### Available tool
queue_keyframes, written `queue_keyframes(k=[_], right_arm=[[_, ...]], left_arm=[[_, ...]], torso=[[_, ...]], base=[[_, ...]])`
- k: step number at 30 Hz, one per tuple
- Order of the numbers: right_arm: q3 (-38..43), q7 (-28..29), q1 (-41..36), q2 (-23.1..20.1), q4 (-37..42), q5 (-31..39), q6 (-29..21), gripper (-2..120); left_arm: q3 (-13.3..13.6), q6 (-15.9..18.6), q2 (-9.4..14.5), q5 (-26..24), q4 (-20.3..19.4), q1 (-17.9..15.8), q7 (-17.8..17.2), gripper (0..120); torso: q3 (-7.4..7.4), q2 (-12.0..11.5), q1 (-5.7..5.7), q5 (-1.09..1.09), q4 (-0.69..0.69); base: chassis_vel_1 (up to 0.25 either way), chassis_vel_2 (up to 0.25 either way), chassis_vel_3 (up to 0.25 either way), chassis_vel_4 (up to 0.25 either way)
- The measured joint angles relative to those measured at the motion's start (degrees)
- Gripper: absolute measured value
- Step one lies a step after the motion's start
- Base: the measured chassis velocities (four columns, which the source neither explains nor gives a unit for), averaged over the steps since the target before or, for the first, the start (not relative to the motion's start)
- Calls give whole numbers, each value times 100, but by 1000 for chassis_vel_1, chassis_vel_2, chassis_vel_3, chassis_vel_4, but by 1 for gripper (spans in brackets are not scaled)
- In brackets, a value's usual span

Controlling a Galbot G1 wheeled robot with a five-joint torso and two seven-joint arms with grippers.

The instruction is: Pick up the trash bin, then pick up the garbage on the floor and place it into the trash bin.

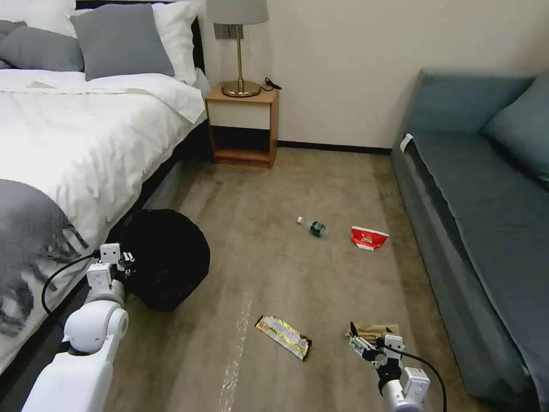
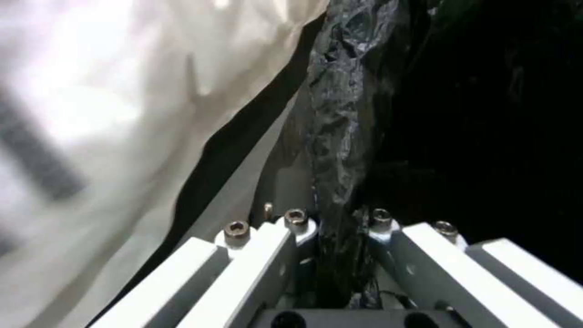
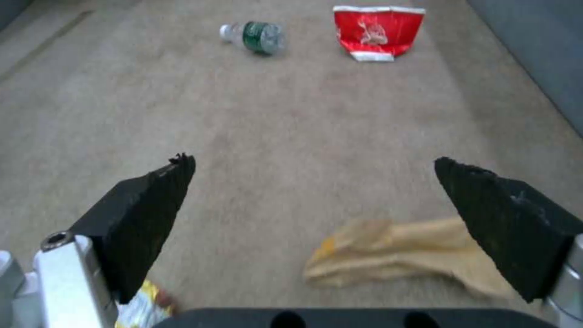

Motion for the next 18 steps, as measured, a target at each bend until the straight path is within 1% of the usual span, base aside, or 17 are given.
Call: queue_keyframes(k=[6, 8, 9, 12, 13, 14, 15, 16, 17, 18], right_arm=[[1, -4, 86, -94, -41, -16, 9, 100], [-7, -25, 169, -224, -57, -11, 6, 100], [-7, -25, 169, -224, -57, -11, 6, 100], [-78, -161, 485, -687, -82, 125, -120, 100], [-78, -161, 485, -687, -82, 125, -120, 100], [-134, -170, 616, -843, -119, 197, -189, 100], [-242, -186, 825, -1098, -184, 305, -283, 100], [-242, -186, 825, -1098, -184, 305, -283, 100], [-301, -204, 914, -1240, -216, 360, -328, 100], [-423, -261, 1090, -1561, -282, 482, -414, 100]], left_arm=[[50, -98, -51, -9, 59, -53, 88, 1], [71, -199, -74, -52, 74, -59, 210, 1], [71, -199, -74, -52, 74, -59, 210, 1], [46, -328, -128, -51, 78, -45, 322, 1], [46, -328, -128, -51, 78, -45, 322, 1], [20, -329, -157, -41, 82, -31, 333, 1], [-15, -333, -197, -16, 89, -5, 338, 1], [-15, -333, -197, -16, 89, -5, 338, 1], [-32, -340, -215, -8, 92, 10, 354, 1], [-73, -363, -255, 6, 105, 37, 401, 1]], torso=[[0, 0, 0, 0, 0], [0, 0, 0, 0, -1], [0, 0, 0, 0, -1], [0, 0, 1, 0, -1], [0, 0, 1, 0, -1], [0, 0, 0, 0, -1], [0, 0, 0, 1, -1], [0, 0, 0, 1, -1], [0, 0, 0, 1, 0], [0, 0, 0, 1, 0]], base=[[-120, 113, 120, -113], [-100, 91, 105, -92], [-85, 91, 92, -86], [-53, 67, 46, -50], [-29, 59, -4, -33], [0, 0, 0, 0], [0, 0, 0, 0], [0, 0, 0, 0], [0, 0, 0, 0], [0, 0, 0, 0]])
